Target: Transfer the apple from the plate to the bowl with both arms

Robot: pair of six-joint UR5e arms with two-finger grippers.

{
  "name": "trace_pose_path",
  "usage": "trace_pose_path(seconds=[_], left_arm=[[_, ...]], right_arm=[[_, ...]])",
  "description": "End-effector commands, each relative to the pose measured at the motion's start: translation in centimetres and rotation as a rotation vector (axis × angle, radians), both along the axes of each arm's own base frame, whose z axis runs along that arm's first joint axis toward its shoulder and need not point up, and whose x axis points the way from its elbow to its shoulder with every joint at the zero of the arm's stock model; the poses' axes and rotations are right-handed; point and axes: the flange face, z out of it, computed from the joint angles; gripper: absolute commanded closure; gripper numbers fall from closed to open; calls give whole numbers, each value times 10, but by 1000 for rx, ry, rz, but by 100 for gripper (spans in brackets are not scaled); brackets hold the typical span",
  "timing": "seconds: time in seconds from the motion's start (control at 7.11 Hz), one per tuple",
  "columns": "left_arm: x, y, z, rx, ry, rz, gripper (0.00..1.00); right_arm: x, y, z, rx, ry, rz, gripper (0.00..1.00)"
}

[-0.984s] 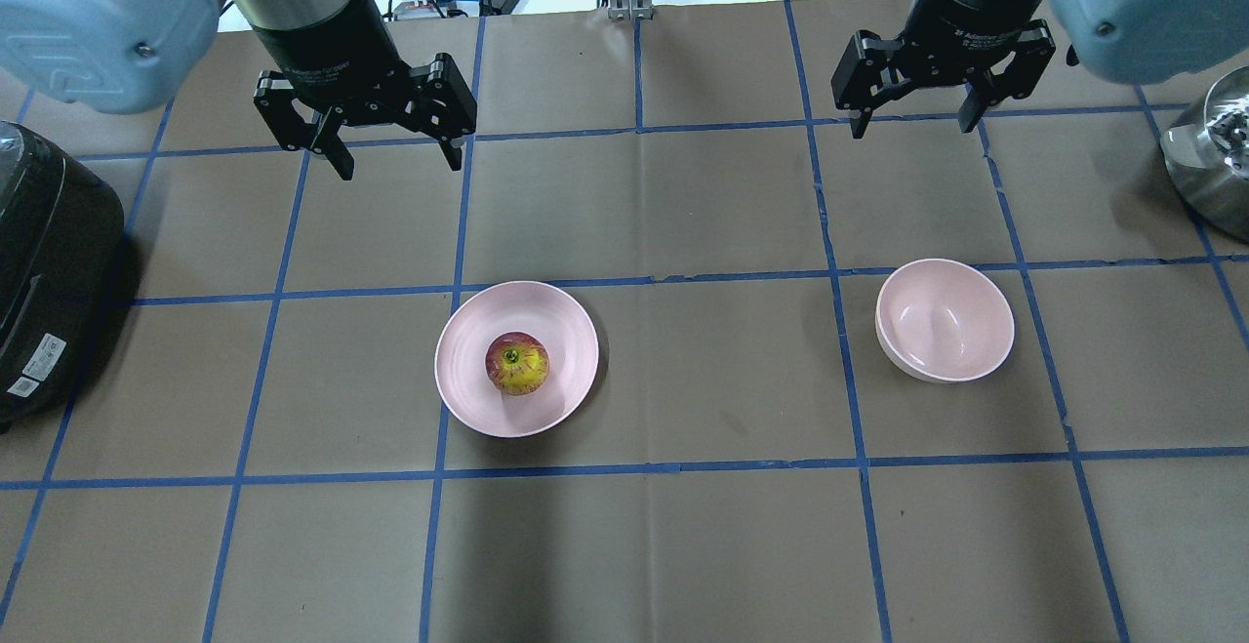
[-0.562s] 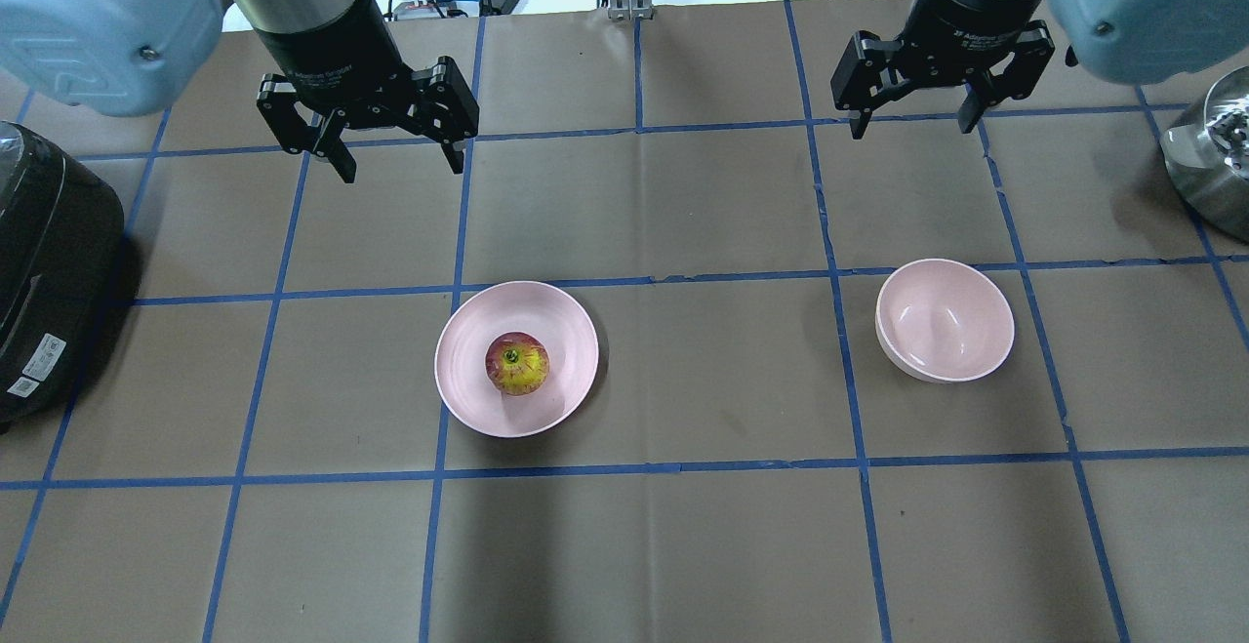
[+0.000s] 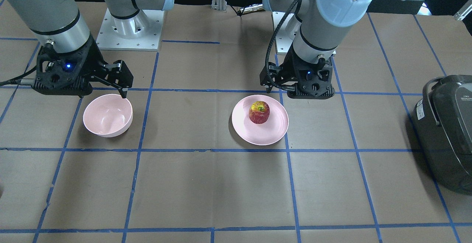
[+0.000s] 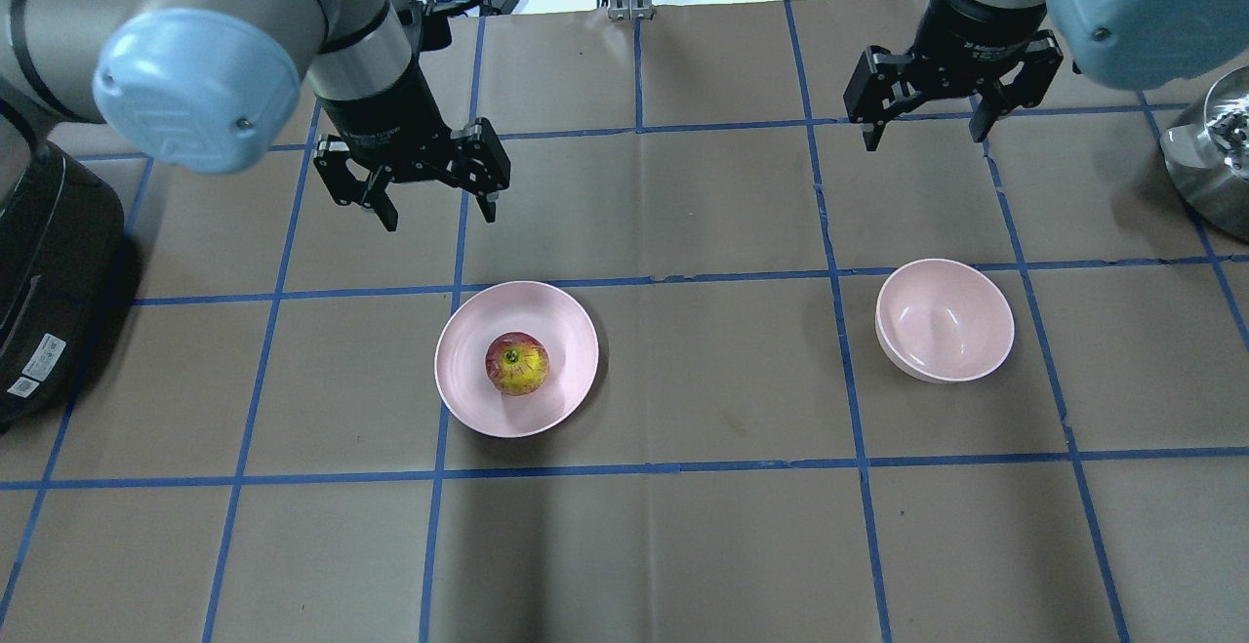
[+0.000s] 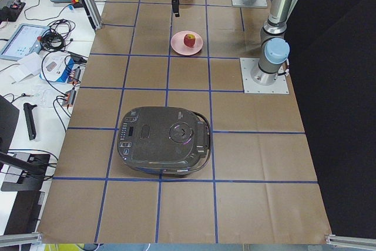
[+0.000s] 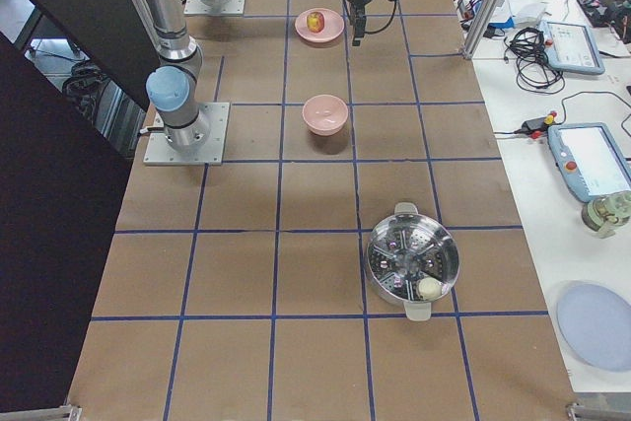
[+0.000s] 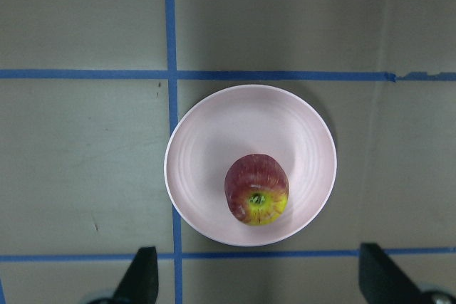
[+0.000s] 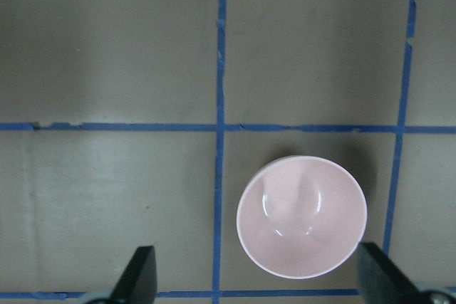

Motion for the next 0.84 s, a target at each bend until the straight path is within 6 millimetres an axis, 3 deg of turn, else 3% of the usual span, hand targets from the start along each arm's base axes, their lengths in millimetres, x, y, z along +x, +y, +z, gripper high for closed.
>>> trace_pose_path(seconds=[0.0, 0.14, 0.28, 0.42, 0.7], left_arm=[[0, 38, -92, -22, 3, -5, 0], [1, 47, -132, -54, 8, -5, 0], [2, 58, -152, -51, 11, -6, 0], [3, 69, -167, -24, 12, -13, 0], [-11, 68, -184, -1, 65, -25, 0]], right_arm=[[-79, 5, -58, 82, 45, -69, 0], [-101, 7, -90, 66, 36, -30, 0], [-116, 12, -129, 80, 42, -32, 0], [-131, 27, -157, 130, 12, -71, 0], [-135, 34, -201, 103, 15, -33, 0]])
